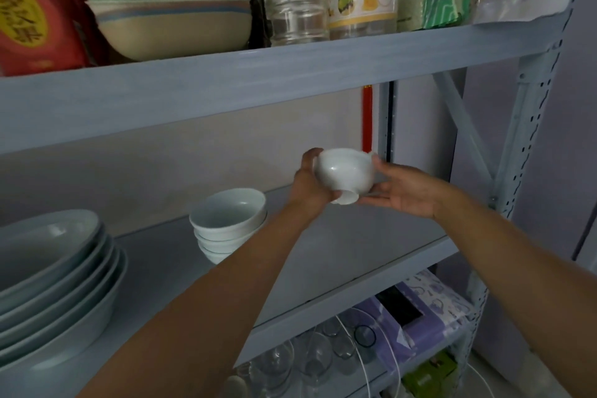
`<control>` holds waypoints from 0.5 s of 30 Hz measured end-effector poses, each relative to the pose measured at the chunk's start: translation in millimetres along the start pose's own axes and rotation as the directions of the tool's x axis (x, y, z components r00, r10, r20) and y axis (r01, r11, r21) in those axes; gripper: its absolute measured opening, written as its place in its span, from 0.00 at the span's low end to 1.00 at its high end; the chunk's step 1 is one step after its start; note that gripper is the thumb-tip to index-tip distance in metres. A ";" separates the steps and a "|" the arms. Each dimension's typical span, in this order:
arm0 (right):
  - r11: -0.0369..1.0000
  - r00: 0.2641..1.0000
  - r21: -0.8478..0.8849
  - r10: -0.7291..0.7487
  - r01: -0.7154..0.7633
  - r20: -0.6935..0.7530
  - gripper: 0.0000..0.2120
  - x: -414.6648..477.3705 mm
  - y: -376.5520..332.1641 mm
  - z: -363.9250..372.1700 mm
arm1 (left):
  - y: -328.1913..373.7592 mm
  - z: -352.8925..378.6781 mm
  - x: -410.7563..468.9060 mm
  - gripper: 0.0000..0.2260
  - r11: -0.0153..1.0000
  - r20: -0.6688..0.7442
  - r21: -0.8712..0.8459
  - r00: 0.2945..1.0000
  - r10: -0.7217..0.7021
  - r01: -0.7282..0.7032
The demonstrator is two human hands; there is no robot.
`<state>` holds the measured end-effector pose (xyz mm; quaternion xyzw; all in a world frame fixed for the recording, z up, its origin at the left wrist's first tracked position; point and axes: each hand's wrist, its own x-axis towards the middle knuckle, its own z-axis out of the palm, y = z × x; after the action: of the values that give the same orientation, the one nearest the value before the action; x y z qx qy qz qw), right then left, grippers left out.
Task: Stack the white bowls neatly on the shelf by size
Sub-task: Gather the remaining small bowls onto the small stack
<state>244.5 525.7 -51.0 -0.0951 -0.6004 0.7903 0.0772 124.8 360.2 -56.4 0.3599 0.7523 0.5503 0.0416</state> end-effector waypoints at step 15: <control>0.807 0.945 -0.501 -0.319 0.313 0.076 0.50 33.4 -16.1 117.5 | 7.4 -126.2 -35.9 0.59 0.999 -0.179 -0.041 0.984 -0.011 0.003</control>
<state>183.7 428.1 -6.7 -0.0153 -0.7934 0.5802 0.1832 97.0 239.4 -12.7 0.3054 0.7430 0.5953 -0.0171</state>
